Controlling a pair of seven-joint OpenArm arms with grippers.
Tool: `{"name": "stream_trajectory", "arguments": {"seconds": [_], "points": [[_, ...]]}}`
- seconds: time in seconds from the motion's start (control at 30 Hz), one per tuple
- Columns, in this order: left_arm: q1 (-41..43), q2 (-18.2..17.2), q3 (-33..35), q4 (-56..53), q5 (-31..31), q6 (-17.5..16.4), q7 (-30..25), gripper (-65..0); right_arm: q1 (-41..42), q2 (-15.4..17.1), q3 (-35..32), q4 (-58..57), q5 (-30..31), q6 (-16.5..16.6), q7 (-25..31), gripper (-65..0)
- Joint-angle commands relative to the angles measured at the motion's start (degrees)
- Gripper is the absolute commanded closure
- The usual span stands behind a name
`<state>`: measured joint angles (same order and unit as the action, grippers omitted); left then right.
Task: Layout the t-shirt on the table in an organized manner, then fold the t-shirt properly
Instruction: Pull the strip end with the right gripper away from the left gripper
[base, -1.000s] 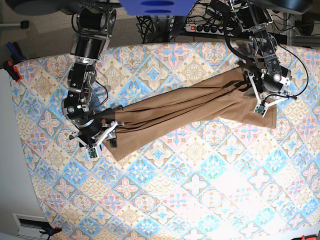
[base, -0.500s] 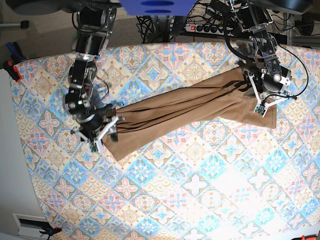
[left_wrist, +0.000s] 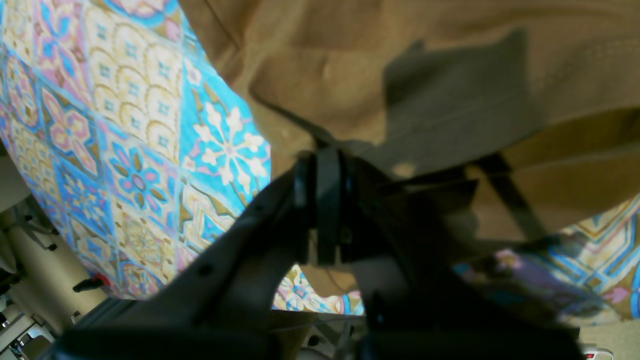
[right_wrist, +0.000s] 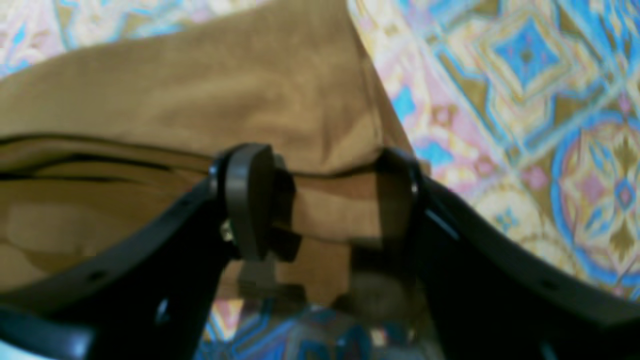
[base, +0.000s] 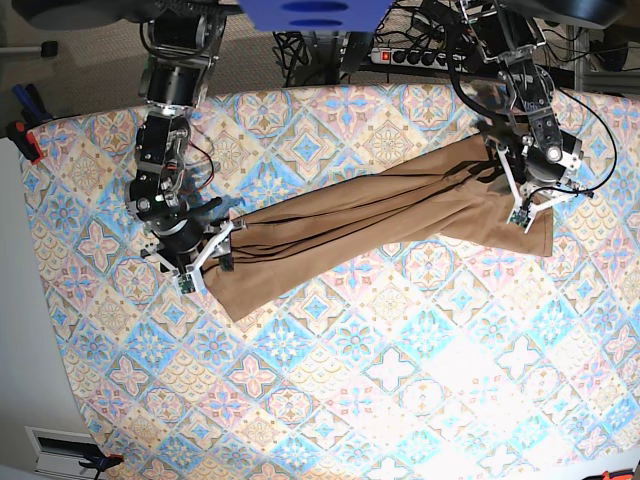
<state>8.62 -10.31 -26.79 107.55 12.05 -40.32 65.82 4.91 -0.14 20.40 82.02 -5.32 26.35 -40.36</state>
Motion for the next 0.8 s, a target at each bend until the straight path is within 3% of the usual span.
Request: {"name": "stream_trajectory", "arguments": {"seconds": [0.0, 0.77], "points": [[-0.6, -0.6, -0.2, 0.8, 0.4, 0.3, -0.3, 0.0, 1.1, 0.2, 0.0, 1.2, 0.9, 0.1, 1.2, -31.7], [-0.8, -0.6, -0.2, 0.8, 0.4, 0.3, -0.3, 0.0, 1.3, 0.3, 0.0, -4.1, 0.9, 0.1, 4.6, -31.7]]}}
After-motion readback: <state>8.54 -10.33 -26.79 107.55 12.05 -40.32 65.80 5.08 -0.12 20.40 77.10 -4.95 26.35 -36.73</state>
